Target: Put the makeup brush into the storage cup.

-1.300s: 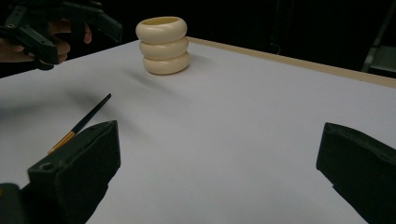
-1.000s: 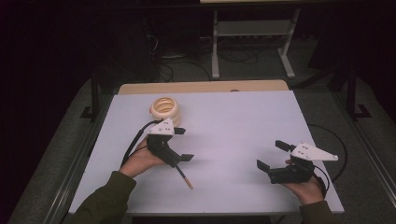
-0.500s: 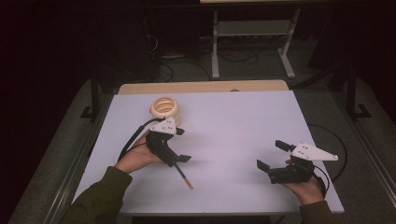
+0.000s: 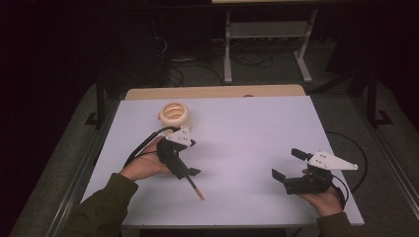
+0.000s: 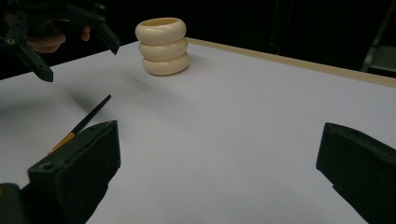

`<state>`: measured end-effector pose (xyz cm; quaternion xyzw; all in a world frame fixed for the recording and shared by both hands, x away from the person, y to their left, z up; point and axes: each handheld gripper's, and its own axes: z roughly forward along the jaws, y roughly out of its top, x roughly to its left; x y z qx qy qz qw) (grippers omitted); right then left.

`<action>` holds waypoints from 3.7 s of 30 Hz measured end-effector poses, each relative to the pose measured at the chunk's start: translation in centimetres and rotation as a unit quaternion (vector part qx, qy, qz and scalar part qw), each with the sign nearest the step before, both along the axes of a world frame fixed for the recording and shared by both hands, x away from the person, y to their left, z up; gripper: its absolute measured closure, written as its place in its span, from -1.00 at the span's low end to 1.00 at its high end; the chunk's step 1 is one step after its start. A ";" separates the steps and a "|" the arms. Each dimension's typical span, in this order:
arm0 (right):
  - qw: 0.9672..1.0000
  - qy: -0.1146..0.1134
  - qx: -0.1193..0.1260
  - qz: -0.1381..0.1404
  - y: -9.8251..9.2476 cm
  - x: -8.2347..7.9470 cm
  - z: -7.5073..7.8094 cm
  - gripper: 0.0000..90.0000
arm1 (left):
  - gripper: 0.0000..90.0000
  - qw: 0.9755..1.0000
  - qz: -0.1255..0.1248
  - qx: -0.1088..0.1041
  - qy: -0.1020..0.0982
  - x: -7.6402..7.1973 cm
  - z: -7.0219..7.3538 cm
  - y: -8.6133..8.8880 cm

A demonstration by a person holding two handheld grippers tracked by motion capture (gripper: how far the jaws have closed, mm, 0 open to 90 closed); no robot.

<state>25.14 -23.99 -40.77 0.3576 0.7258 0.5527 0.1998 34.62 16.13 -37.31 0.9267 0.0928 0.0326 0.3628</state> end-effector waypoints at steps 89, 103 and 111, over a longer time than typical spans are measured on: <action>1.000 0.006 0.002 -0.003 -0.2 0.1 -0.1 -1.00 | 0.41 0.964 -0.147 0.220 0.028 -0.6 -4.3 -2.4; 1.000 0.005 0.003 -0.003 -0.3 0.1 -0.1 -1.00 | 0.50 0.969 -0.137 0.202 0.023 -0.5 -4.5 -2.0; 1.000 0.006 0.003 -0.003 -0.3 0.1 -0.1 -1.00 | 0.56 0.969 -0.139 0.205 0.020 -0.5 -4.5 -2.0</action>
